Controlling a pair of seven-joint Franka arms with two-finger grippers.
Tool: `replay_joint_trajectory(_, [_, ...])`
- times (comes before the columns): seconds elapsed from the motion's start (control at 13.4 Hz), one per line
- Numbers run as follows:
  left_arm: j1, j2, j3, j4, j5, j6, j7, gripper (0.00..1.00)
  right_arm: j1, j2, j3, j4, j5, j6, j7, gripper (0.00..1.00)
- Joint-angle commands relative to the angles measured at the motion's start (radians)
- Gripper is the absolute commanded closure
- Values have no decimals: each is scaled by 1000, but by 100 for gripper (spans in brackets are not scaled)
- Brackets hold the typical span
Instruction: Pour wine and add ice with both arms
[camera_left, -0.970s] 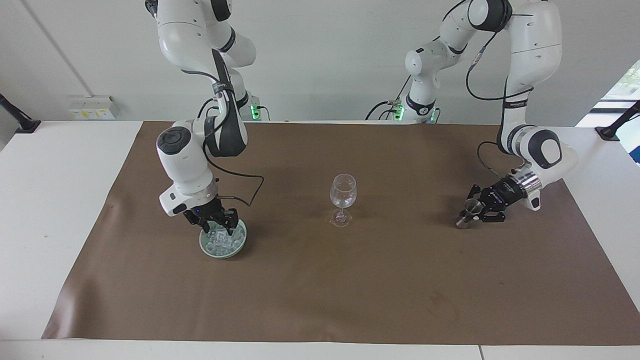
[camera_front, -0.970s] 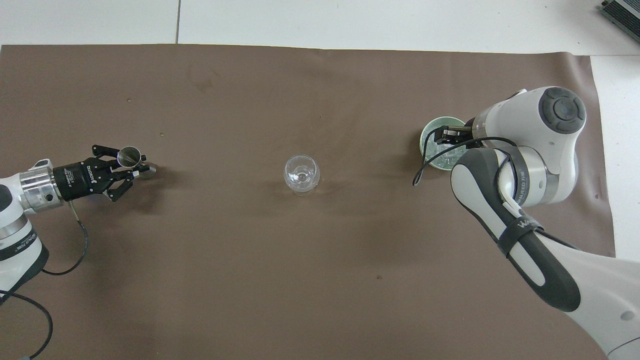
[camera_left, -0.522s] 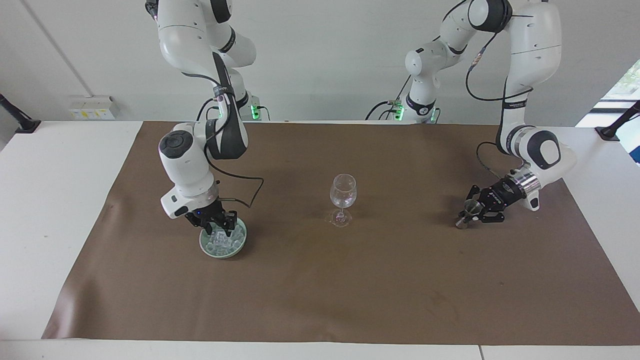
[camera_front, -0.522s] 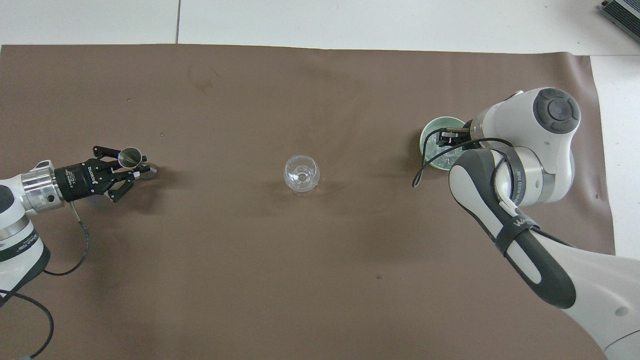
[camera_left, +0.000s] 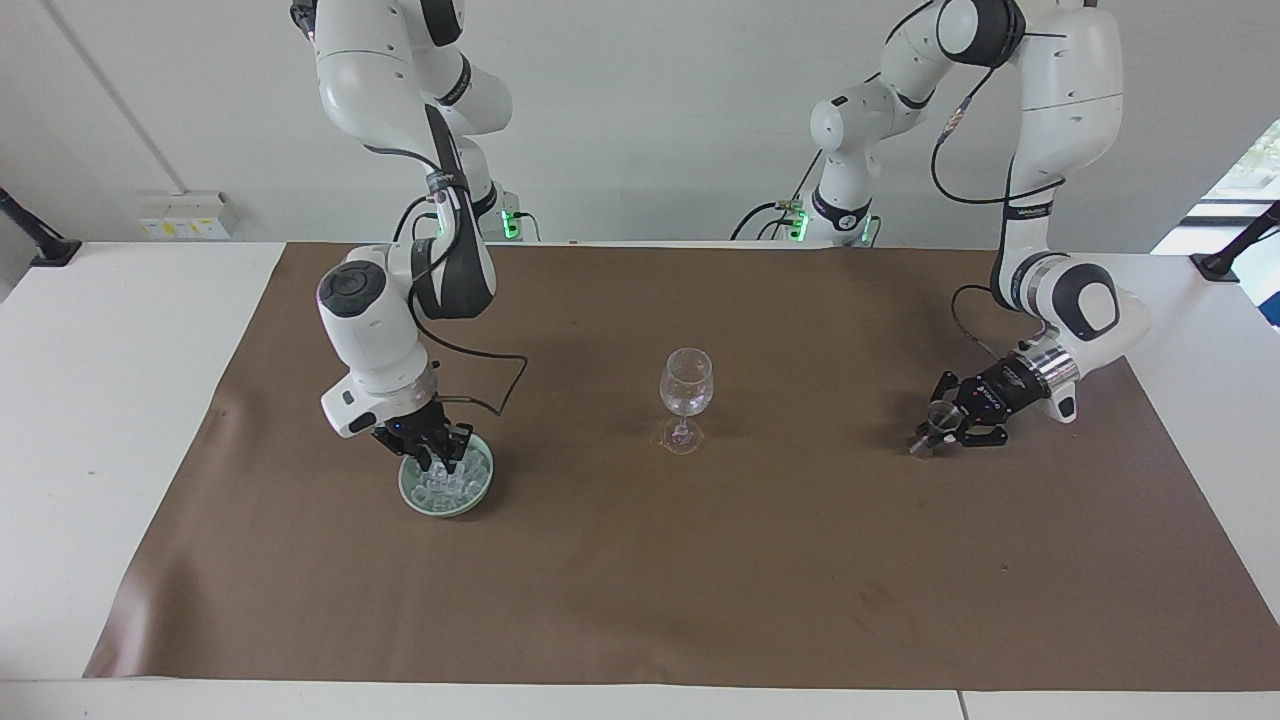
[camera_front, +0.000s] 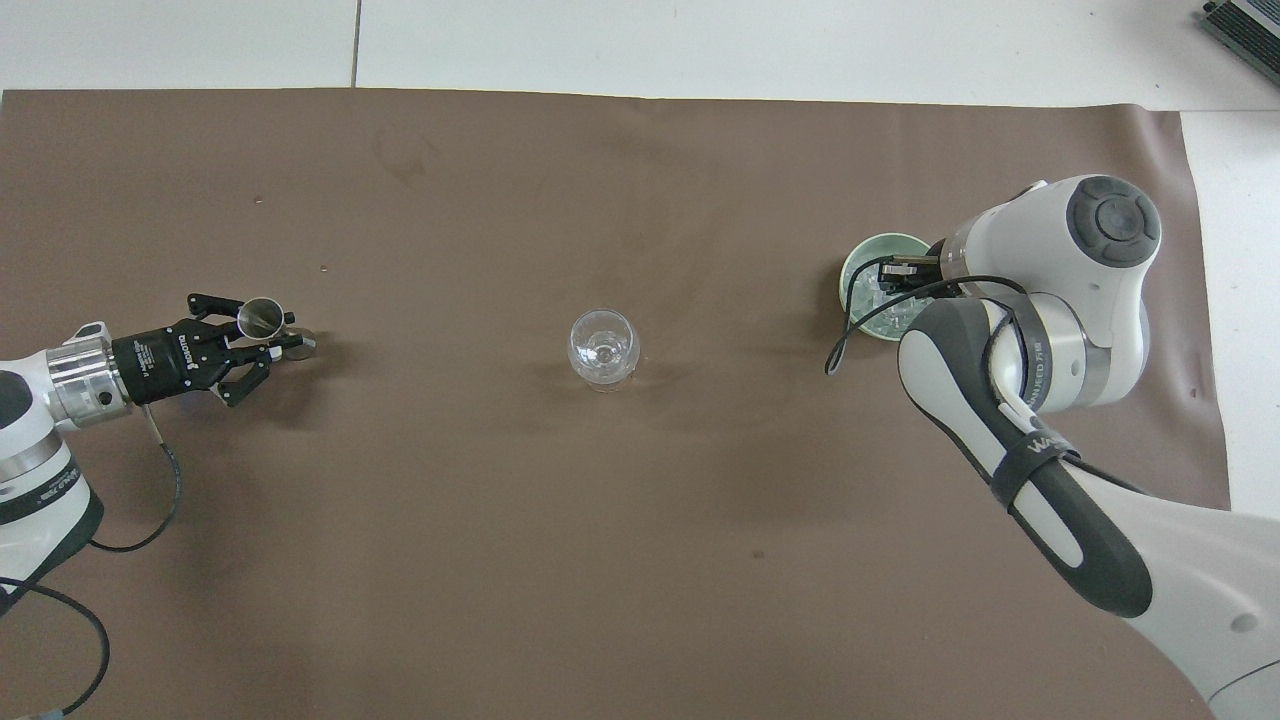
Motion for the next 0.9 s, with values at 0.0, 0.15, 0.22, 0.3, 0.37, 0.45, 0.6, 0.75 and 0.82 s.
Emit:
replay_joint_trajectory(0.0, [3,-3,-2,-14,-25,11,20,55,-1,13,4,18,-26,10,30,77])
replay_joint_trajectory(0.15, [8,-3,-2,-14,-25,9,20,47,-3,15,4,18,-38,10,30,82])
replay_joint_trajectory(0.22, [9,-3,-2,-12,-25,9,20,41,-1,13,4,18,-38,8,29,87])
replay_joint_trajectory(0.3, [11,-4,-2,-12,-25,9,20,37,-3,13,4,18,-40,8,30,90])
replay_joint_trajectory(0.37, [12,-3,-2,-12,-23,8,20,33,-3,13,4,18,-44,5,29,96])
replay_joint_trajectory(0.45, [12,-3,0,-12,-23,7,20,25,-3,13,4,20,-50,2,30,100])
replay_joint_trajectory(0.6, [12,-3,1,-10,-19,4,20,0,-1,9,4,41,-52,-13,38,100])
replay_joint_trajectory(0.75, [17,-4,3,-9,-9,3,20,0,3,-22,7,84,-49,-86,82,100])
replay_joint_trajectory(0.82, [19,-4,3,-7,-6,1,21,0,7,-37,8,108,-37,-128,94,100])
